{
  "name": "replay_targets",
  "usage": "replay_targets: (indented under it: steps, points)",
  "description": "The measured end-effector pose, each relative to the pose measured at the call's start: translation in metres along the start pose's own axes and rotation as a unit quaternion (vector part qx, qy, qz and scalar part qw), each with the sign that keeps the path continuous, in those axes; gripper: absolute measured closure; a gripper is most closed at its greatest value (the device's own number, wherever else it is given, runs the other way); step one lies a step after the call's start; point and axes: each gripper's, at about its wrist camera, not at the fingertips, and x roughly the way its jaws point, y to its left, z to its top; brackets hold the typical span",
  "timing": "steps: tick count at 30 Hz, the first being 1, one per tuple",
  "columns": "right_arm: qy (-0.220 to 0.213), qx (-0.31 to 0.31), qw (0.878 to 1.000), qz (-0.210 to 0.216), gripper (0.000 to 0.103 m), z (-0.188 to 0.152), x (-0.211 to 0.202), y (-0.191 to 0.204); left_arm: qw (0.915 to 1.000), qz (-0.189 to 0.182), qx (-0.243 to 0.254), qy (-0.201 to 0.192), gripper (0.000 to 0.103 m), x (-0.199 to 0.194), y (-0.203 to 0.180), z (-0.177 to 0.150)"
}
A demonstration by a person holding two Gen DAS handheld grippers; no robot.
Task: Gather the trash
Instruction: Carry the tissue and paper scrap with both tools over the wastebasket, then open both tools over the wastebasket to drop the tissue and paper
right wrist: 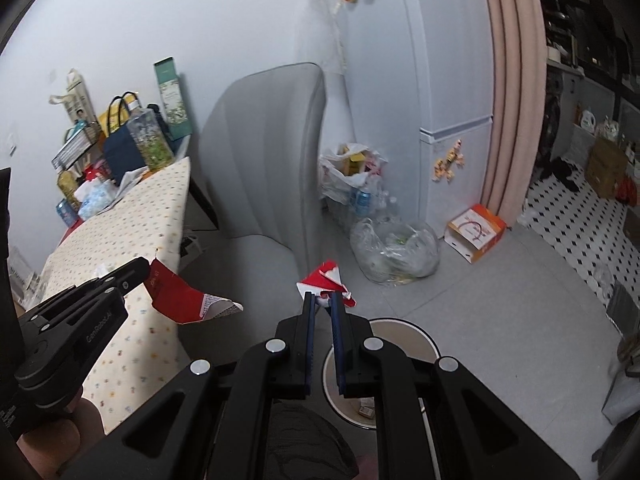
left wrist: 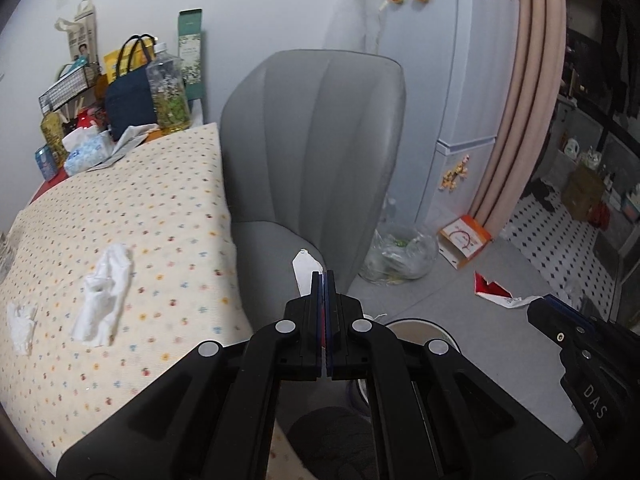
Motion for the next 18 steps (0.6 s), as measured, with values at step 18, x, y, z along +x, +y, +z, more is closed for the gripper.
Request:
replay_targets:
  steps: [18]
  points:
    - [0.019,0.056,0.997,-0.038,0.066,-0.008,0.029,-0.060,0.9985,-0.016,0.034,0.039,0.101,0.043,-0.043,-0.004]
